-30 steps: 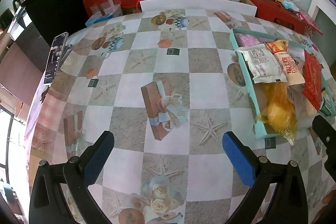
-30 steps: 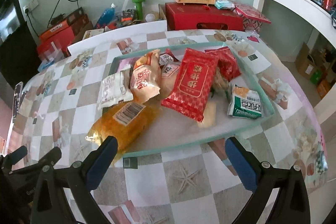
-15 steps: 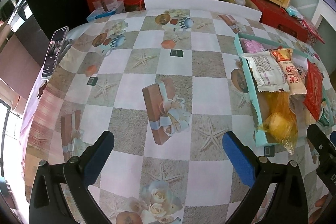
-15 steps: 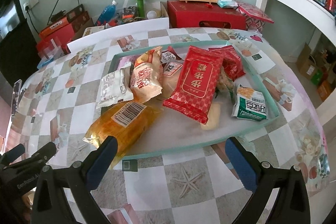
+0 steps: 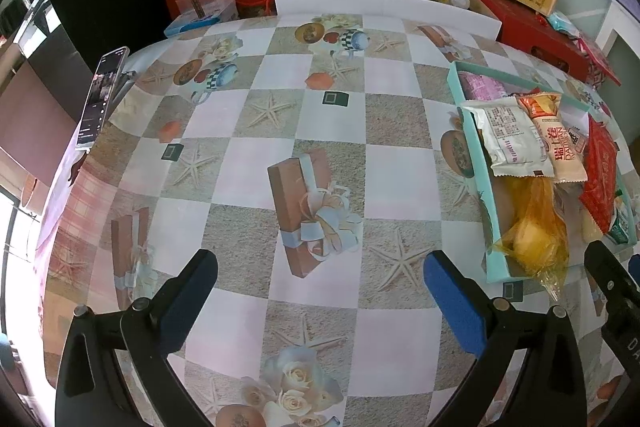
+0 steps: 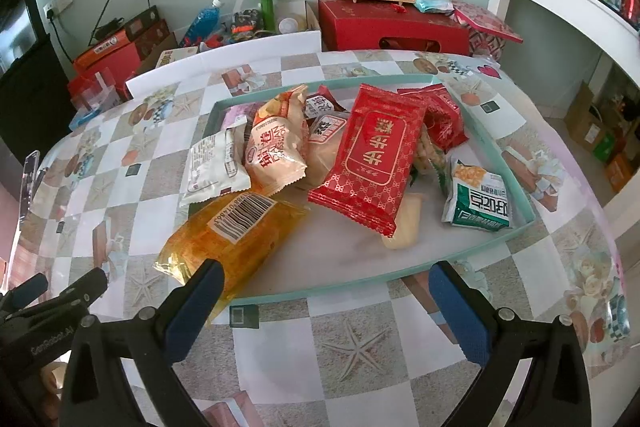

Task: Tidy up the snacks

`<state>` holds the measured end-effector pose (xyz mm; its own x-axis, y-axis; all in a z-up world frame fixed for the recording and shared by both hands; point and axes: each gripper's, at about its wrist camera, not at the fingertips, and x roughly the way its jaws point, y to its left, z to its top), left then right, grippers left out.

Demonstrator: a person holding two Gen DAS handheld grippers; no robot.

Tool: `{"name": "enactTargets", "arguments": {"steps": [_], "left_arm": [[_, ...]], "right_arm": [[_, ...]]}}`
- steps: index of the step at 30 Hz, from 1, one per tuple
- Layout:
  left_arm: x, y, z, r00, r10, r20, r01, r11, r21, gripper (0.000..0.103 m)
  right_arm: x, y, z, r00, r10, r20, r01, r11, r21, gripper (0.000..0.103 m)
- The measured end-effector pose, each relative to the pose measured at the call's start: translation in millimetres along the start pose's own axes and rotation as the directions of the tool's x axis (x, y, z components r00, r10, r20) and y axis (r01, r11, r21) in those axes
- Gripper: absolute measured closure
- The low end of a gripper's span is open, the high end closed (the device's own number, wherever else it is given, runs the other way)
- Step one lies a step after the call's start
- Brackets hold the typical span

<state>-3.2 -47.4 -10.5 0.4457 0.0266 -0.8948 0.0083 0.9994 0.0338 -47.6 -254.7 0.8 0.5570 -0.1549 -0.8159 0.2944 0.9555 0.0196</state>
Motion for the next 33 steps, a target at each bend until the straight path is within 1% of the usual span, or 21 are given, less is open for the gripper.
{"name": "enactTargets", "arguments": {"steps": [10, 28, 33], "left_arm": [[1.2, 0.9, -0.9, 1.0, -0.002, -0.001, 0.002, 1.0, -0.005, 0.001], [3.2, 2.9, 0.2, 1.0, -0.006, -0.005, 0.006, 1.0, -0.021, 0.001], [-0.7, 0.8, 0.1, 1.0, -0.012, 0.014, 0.012, 1.0, -0.012, 0.001]], "right_arm": [[0.7, -0.7, -0.6, 1.0, -0.001, -0.001, 0.001, 1.0, 0.001, 0.0], [5.1, 4.7, -2.6, 1.0, -0.018, -0.019, 0.018, 0.999, -0.036, 0.0], [5.2, 4.2, -2.5, 1.0, -0.02, -0.018, 0.019, 0.999, -0.032, 0.0]]}}
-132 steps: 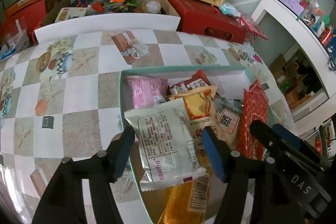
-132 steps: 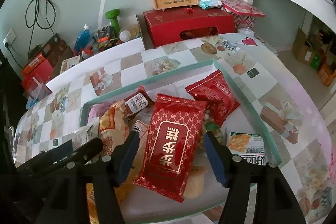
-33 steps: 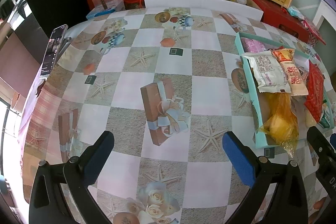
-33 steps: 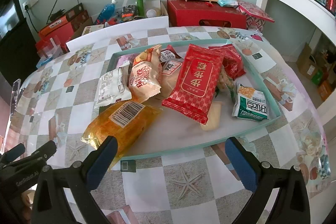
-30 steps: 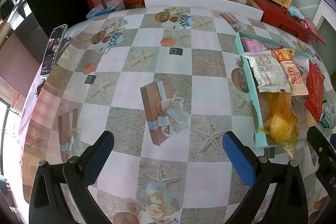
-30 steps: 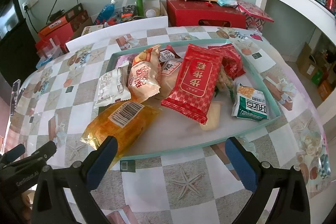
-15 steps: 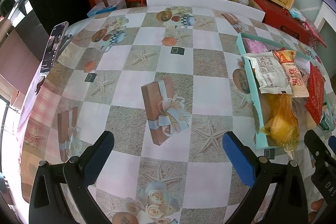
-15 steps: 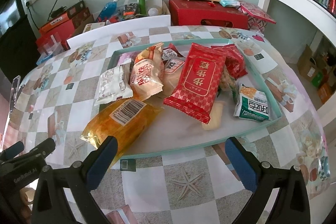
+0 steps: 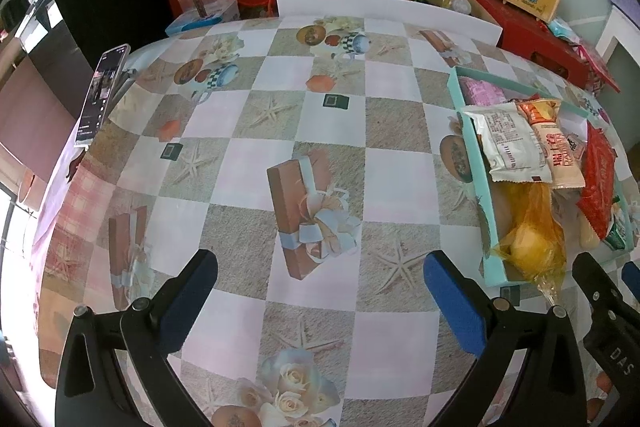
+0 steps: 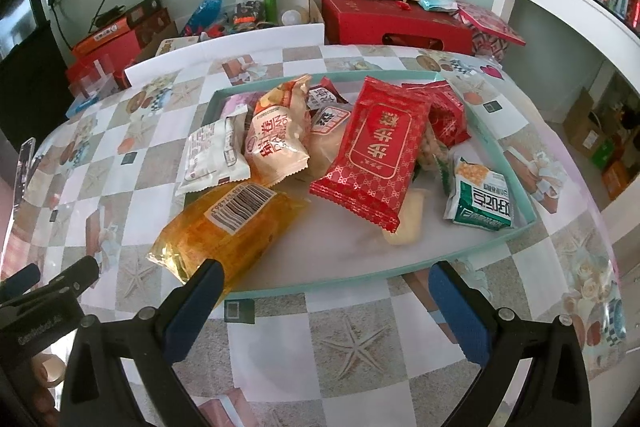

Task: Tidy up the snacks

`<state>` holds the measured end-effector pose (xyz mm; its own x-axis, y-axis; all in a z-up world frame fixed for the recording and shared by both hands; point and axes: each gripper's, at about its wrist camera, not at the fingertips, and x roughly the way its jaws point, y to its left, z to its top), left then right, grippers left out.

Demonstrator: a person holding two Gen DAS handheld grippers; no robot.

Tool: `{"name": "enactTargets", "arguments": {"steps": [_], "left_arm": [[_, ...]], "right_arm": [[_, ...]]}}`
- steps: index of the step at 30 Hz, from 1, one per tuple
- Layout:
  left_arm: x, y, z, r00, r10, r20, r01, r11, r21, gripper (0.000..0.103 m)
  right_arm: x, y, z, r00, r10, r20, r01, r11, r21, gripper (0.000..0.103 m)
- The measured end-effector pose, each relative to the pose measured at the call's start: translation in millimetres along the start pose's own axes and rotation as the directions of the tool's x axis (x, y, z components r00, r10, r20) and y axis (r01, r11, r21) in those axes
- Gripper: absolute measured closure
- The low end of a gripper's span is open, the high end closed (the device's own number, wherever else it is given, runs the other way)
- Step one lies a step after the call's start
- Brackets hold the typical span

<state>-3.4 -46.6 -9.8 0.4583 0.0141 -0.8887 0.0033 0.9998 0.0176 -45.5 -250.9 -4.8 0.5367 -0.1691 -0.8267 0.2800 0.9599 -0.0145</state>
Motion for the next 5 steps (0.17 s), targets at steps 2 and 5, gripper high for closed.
{"name": "enactTargets", "arguments": {"steps": [2, 5], "left_arm": [[-0.7, -0.8, -0.1, 1.0, -0.002, 0.0, 0.002, 1.0, 0.003, 0.001], [0.4, -1.5, 0.1, 1.0, -0.006, -0.006, 0.006, 1.0, 0.002, 0.001]], "right_arm": [[0.1, -0.1, 0.2, 1.0, 0.0, -0.001, 0.0, 1.0, 0.0, 0.0], [0.2, -0.1, 0.2, 1.0, 0.0, -0.002, 0.0, 1.0, -0.001, 0.0]]}}
